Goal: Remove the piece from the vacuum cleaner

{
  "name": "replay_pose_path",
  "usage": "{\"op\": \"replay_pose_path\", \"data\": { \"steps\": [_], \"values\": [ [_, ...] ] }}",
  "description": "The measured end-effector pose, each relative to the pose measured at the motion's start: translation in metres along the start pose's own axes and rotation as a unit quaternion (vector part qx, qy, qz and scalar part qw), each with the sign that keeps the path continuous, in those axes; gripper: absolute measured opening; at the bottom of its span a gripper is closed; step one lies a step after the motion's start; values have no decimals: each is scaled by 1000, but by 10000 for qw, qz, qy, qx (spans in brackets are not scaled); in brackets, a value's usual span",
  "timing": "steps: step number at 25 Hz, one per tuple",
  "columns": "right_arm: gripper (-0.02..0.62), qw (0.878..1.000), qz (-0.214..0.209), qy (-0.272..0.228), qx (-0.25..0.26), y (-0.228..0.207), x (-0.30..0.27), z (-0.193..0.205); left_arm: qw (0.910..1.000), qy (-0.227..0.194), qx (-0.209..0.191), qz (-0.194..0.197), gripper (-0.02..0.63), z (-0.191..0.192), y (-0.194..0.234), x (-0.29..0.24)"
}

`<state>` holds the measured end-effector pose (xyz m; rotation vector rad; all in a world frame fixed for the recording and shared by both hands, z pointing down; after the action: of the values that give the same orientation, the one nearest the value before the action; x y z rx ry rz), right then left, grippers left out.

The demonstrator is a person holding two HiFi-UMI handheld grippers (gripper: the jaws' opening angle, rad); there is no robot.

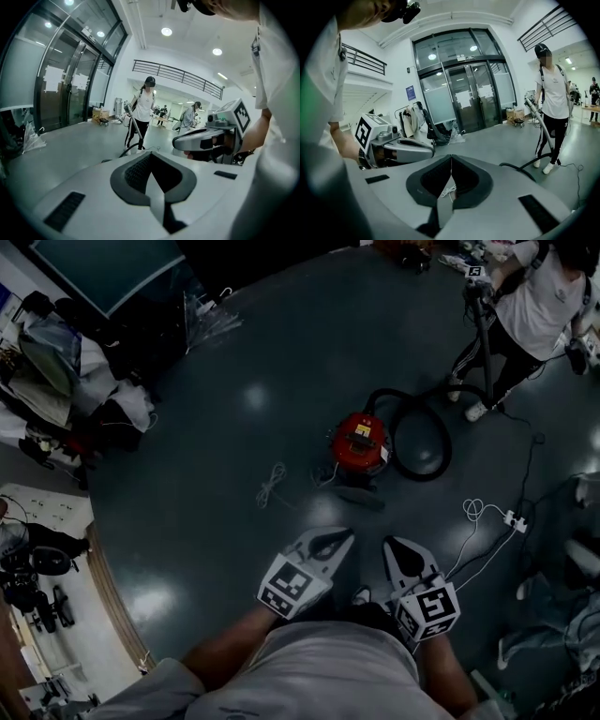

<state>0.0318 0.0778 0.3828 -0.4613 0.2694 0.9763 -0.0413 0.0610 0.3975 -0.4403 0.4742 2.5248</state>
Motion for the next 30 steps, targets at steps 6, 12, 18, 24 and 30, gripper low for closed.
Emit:
{"op": "replay_pose_path", "data": {
  "steps": [6,12,18,24,30],
  "values": [
    [18,9992,185,265,243,-39,-70,15,9992,-127,-322,216,6,-8,72,-45],
    [20,9949,110,906,434,-94,-137,67,9988,-98,-406,268,6,7,124,-103],
    [71,9808,-204,1736,871,-149,-206,161,9980,383,-391,331,6,68,166,-167],
    [108,9533,-519,2523,1578,-195,-277,280,9973,592,-213,367,6,132,198,-221],
    [144,9157,-811,3112,2408,-228,-331,381,9965,705,-195,401,6,182,219,-263]
  ]
}}
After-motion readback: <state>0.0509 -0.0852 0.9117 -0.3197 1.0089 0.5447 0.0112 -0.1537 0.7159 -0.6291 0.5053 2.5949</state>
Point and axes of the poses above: the fingertips, and each gripper's own axes: x backward along the fingers, y to its left, z out of its underside, the point moved 1 cm from there along x, backward along the fingers
